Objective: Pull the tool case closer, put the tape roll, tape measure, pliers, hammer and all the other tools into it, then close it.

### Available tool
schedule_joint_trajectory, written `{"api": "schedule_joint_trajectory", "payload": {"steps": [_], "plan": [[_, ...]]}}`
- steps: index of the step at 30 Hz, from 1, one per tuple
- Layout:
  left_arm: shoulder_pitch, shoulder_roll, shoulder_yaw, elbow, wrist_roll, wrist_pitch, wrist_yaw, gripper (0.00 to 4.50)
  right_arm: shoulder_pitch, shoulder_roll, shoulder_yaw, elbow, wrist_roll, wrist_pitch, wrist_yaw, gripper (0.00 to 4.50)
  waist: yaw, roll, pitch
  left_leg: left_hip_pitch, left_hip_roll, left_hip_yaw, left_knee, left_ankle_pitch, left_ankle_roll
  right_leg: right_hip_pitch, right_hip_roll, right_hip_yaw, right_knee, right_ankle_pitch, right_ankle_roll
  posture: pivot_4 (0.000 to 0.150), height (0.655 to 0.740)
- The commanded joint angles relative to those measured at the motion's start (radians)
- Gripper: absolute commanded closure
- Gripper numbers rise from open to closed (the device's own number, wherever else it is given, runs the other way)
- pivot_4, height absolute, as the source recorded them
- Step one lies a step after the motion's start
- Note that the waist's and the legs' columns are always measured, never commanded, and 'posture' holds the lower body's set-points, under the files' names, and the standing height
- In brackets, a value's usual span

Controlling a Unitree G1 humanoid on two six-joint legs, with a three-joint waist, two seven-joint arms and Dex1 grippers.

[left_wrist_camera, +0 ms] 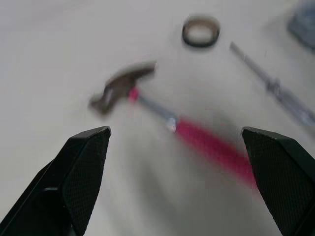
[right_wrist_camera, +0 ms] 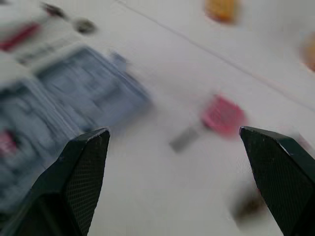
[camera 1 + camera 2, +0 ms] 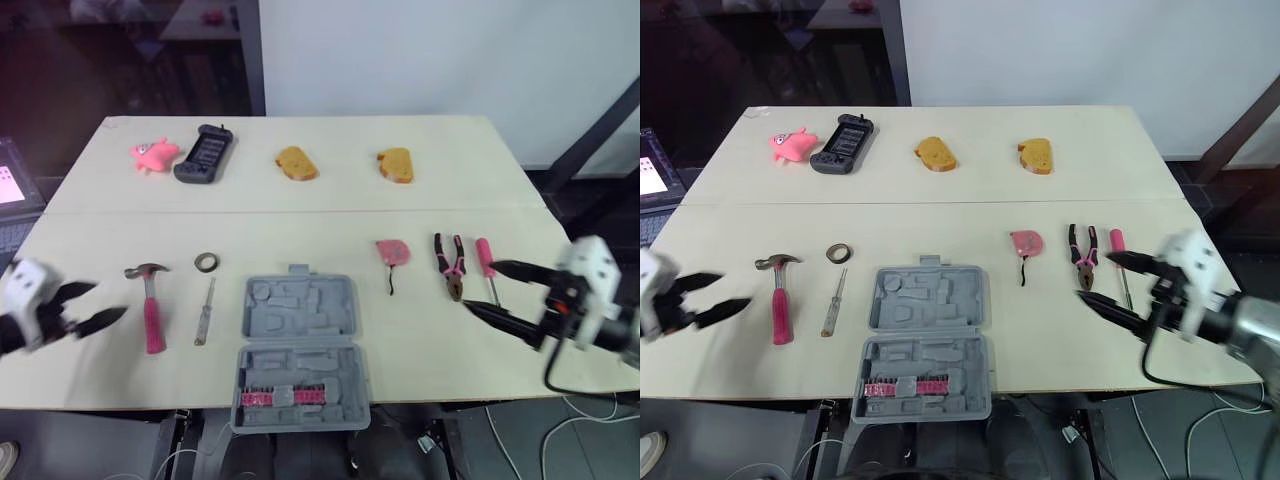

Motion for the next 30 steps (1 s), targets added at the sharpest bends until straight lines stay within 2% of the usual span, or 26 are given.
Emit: {"api": "schedule_joint_trajectory", "payload": {"steps": [1, 3, 6, 14, 21, 30], "plan": [[-0.240, -0.043, -0.141, 0.179, 0.118, -0.117, -0.029, 0.01, -0.132, 0.014, 0.193, -0.032, -0.017, 0.012, -0.017, 0.05, 0.006, 0.000, 0.000, -0.001, 0.000, 0.000, 0.000, 0.000, 0.000, -0.001, 0.000, 0.000, 0.000, 0.000, 0.000, 0.150, 0.7400], [-0.405, -0.077, -0.234, 0.326, 0.188, -0.169, -0.101, 0.01, -0.205, 0.036, 0.296, -0.020, -0.055, -0.006, -0.017, 0.05, 0.012, 0.000, 0.000, -0.002, -0.001, 0.000, 0.002, 0.000, 0.000, -0.001, 0.000, 0.000, 0.000, 0.001, 0.002, 0.150, 0.7400], [-0.554, -0.092, -0.350, 0.492, 0.303, -0.288, -0.169, 0.01, -0.256, 0.048, 0.387, -0.001, -0.107, -0.025, -0.019, 0.05, 0.009, 0.000, 0.000, -0.003, -0.002, 0.000, 0.003, 0.000, 0.000, 0.000, -0.001, 0.000, -0.001, 0.001, 0.002, 0.150, 0.7400], [-0.776, -0.102, -0.550, 0.706, 0.529, -0.582, -0.250, 0.01, -0.276, 0.071, 0.460, -0.001, -0.155, -0.045, -0.028, 0.05, 0.003, 0.000, 0.000, -0.004, -0.001, 0.000, 0.001, -0.003, 0.005, -0.003, 0.001, 0.000, 0.000, 0.001, 0.002, 0.150, 0.7400], [-0.845, -0.140, -0.683, 0.782, 0.716, -0.681, -0.090, 0.01, -0.245, 0.102, 0.459, -0.034, -0.163, -0.029, -0.080, 0.05, 0.004, 0.000, 0.000, -0.004, -0.001, 0.000, 0.005, -0.003, 0.005, -0.001, 0.000, 0.000, 0.000, 0.002, 0.003, 0.150, 0.7400], [-0.840, -0.205, -0.734, 0.821, 0.817, -0.642, 0.061, 0.01, -0.177, 0.113, 0.412, -0.116, -0.131, 0.018, -0.158, 0.05, 0.004, 0.000, 0.001, -0.003, -0.001, -0.001, 0.005, -0.003, 0.005, -0.001, 0.000, 0.000, 0.003, 0.001, 0.003, 0.150, 0.7400]]}}
